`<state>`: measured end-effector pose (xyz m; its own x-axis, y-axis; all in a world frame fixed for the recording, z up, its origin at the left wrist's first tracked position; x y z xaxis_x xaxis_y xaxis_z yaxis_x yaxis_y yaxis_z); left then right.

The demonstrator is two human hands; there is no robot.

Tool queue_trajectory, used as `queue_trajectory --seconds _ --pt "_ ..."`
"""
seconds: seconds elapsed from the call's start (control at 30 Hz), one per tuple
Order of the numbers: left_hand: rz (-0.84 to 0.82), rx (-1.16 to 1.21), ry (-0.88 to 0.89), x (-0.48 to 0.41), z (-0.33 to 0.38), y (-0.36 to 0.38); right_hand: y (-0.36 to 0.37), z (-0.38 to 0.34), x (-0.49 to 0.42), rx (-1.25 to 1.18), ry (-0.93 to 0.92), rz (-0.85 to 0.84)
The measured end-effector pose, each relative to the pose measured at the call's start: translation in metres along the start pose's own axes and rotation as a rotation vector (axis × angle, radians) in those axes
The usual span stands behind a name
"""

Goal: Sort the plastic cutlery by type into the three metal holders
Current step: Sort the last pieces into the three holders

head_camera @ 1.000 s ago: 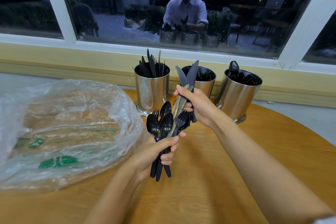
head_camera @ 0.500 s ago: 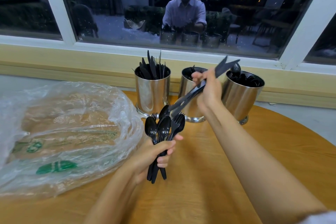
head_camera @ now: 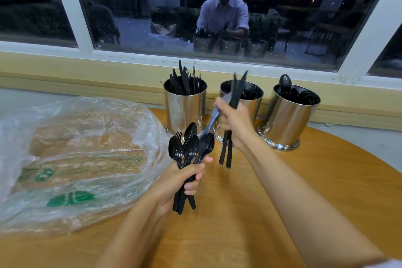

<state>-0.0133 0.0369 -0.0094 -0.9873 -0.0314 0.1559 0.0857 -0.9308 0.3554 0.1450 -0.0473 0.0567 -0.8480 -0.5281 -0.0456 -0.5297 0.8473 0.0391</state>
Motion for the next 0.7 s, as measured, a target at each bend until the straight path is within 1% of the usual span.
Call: queue_trajectory --seconds 0.03,0.1,0.17,0.23,0.37,0.5,0.6,0.7 --pt "-0.001 -0.003 -0.006 0.001 -0.001 -0.001 -0.004 -0.006 -0.005 -0.049 -0.051 0.111" --pt "-0.002 -0.009 -0.017 0.002 -0.003 -0.002 -0.011 -0.015 -0.014 -0.152 -0.102 0.261" --pt "0.02 0.009 -0.008 0.003 -0.004 -0.005 -0.017 -0.018 -0.017 -0.292 -0.149 0.308" --pt "0.064 0.041 0.019 0.002 -0.004 -0.011 -0.023 -0.018 -0.011 -0.347 -0.222 0.313" --pt "0.148 0.094 0.095 -0.004 -0.002 -0.019 -0.027 -0.004 0.009 -0.228 -0.302 0.3" --pt "0.165 0.119 0.149 -0.011 0.001 -0.017 -0.023 0.038 0.024 -0.028 -0.305 0.266" --pt "0.182 0.132 0.16 -0.013 0.001 -0.015 -0.023 0.077 0.034 0.07 -0.236 0.25" --pt "0.185 0.128 0.172 -0.013 0.003 -0.014 -0.023 0.089 0.03 0.173 -0.139 0.219"
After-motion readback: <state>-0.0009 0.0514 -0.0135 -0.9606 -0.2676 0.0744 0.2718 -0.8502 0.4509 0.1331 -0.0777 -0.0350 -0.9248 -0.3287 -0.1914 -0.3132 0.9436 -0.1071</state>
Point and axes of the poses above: each hand's wrist, its own x-axis away from the middle knuckle, its own y-axis out of the palm, z = x × y, the point moved 3 cm from there along -x, towards the middle knuckle, and after that the axes turned 4 degrees about -z, right-handed, at the moved point
